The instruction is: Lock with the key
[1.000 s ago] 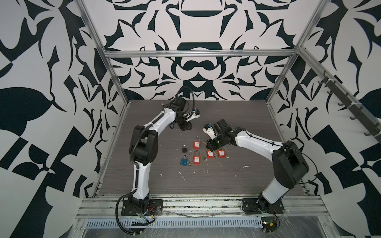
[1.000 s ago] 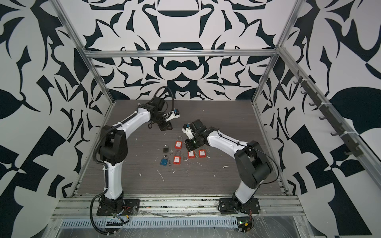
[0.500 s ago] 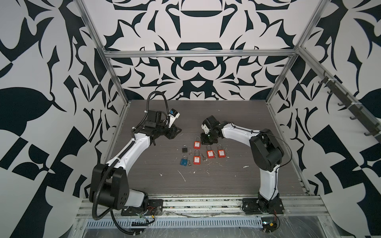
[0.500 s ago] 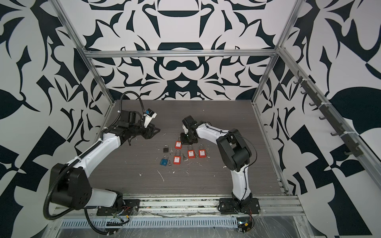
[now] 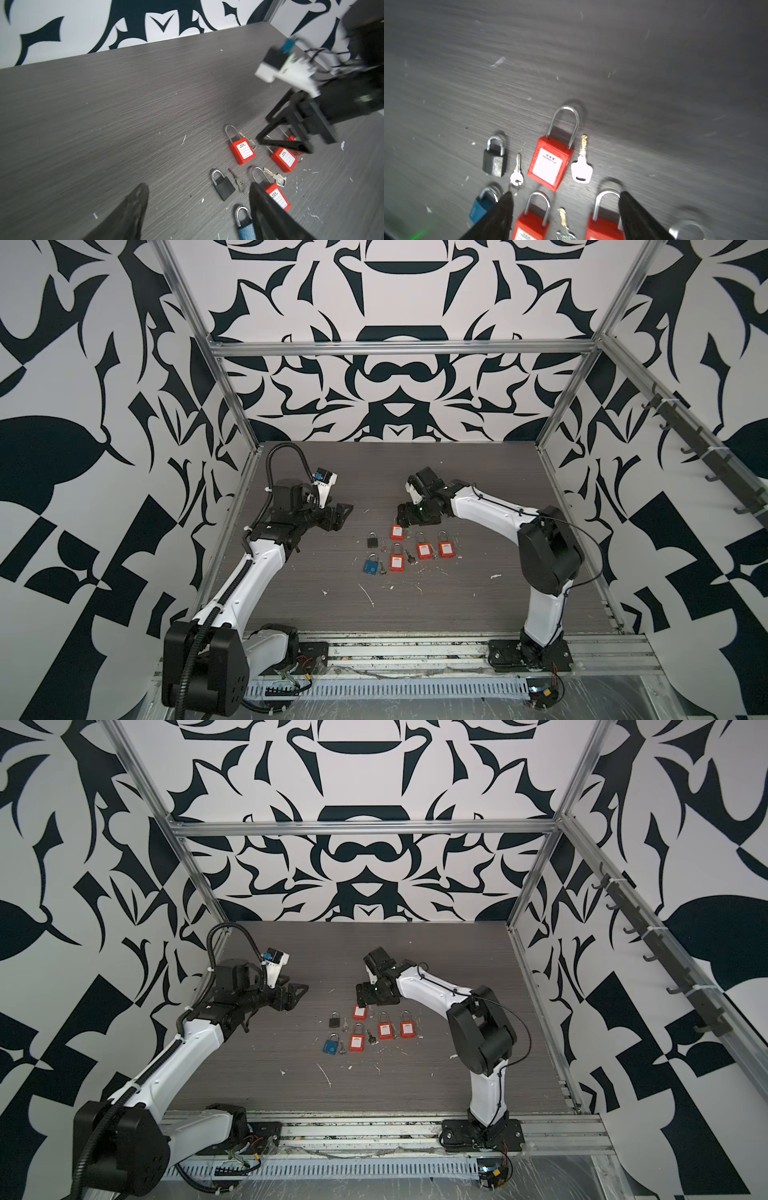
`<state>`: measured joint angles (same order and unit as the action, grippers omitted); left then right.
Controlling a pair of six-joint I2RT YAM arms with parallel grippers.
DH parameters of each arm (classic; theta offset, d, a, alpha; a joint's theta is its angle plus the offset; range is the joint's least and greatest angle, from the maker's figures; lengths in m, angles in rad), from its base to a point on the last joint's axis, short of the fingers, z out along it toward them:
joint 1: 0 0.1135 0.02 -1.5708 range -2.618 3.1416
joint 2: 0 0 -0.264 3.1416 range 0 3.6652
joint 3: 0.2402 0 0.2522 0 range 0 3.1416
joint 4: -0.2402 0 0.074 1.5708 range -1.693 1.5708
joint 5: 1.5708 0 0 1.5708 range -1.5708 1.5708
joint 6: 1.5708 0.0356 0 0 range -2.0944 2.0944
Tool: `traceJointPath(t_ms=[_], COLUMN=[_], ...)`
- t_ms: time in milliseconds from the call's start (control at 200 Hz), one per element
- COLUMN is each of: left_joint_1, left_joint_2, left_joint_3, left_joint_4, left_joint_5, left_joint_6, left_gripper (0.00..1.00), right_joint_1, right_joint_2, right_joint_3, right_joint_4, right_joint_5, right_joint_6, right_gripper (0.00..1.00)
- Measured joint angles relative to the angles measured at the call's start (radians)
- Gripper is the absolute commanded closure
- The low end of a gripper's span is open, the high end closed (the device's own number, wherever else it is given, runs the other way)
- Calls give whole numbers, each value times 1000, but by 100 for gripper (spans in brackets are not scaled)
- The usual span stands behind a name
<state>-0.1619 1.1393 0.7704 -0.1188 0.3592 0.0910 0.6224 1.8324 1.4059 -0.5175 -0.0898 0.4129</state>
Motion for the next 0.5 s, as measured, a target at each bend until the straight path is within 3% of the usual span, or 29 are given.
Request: traceJointPath(t_ms=[30, 65, 215, 295, 430, 505], left_joint_1=[6, 14, 54, 64, 65, 67], left_joint_2=[-13, -29, -83, -79, 7, 80], left_joint_3=[-23, -53, -234, -335, -457, -498], left_joint_4=[21, 44, 195, 293, 503, 643], left_joint_5=[-14, -34, -165, -236, -340, -379], left_joint_6=[-8, -19, -66, -77, -74, -69], left_gripper=[10, 0, 0, 0, 0, 0], right_joint_1=[0, 0, -34, -133, -351, -391], right_joint_2=[-43, -111, -457, -597, -608, -574], right_joint_3=[-18, -60, -394, -608, -851, -973], right_joint_4=[11, 41, 278, 443, 678, 835], right_joint_5=[35, 91, 341, 399, 462, 475], right_joint_6=[-23, -57, -230, -312, -358, -390], right_gripper=[2, 2, 0, 0, 0, 0])
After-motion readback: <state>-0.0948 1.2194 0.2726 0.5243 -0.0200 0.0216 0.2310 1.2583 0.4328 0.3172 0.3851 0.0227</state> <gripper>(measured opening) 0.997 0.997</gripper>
